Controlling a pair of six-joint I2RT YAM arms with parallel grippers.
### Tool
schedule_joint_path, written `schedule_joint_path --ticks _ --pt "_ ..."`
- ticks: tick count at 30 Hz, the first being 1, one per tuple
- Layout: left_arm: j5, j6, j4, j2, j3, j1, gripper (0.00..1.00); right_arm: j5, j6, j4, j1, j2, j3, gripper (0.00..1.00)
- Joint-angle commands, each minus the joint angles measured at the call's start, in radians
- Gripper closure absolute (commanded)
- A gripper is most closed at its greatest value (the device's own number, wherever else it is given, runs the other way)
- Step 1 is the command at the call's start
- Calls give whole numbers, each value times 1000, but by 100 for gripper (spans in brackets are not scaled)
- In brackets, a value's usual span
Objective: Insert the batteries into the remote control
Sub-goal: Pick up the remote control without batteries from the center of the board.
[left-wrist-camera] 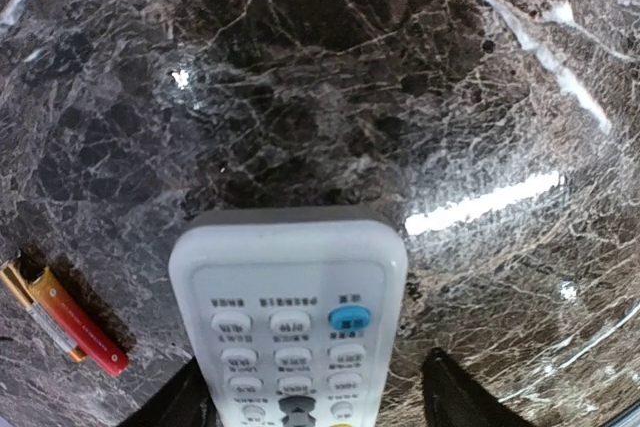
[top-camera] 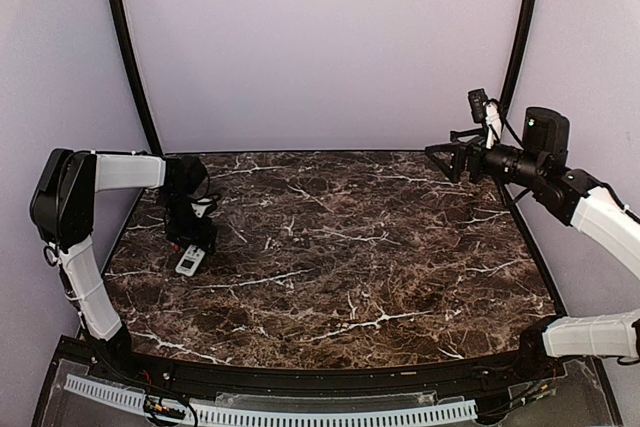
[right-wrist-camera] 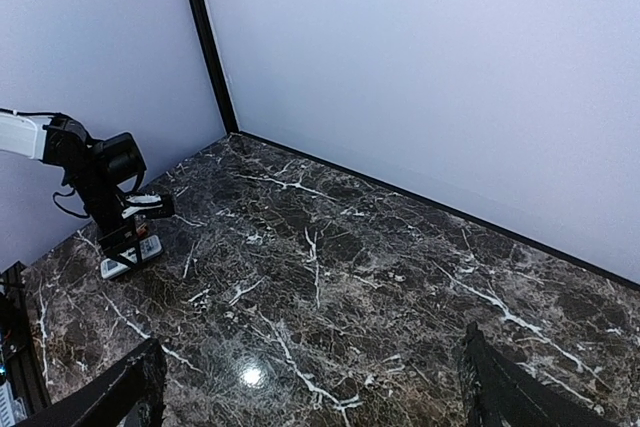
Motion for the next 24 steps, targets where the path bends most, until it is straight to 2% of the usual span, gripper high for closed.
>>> schedule_joint_path --ticks 1,4,8,10,11,13,17,21,24 --pt "7 10 -24 38 -15 4 36 -24 5 -5 10 -30 -2 1" --pt "35 10 -26 45 -16 4 50 -22 1 -11 10 -45 -5 1" --pt "66 39 -22 46 -18 3 61 -17 -4 -16 9 -66 -5 1" --pt "93 47 -19 43 -15 2 71 -19 -3 -16 9 -73 -4 1" --pt "101 50 -18 35 -13 1 80 -24 -2 -17 10 -76 -2 1" --pt "146 58 -8 2 -8 -3 90 -40 -4 -21 10 -81 3 1" --pt "257 82 36 -136 -6 -79 94 -179 -41 -5 10 -114 5 1" --pt "402 76 110 -306 -5 -190 99 -395 -108 141 16 -187 -38 1" --pt "479 45 146 -393 18 -260 100 -386 -253 128 122 -206 -29 1"
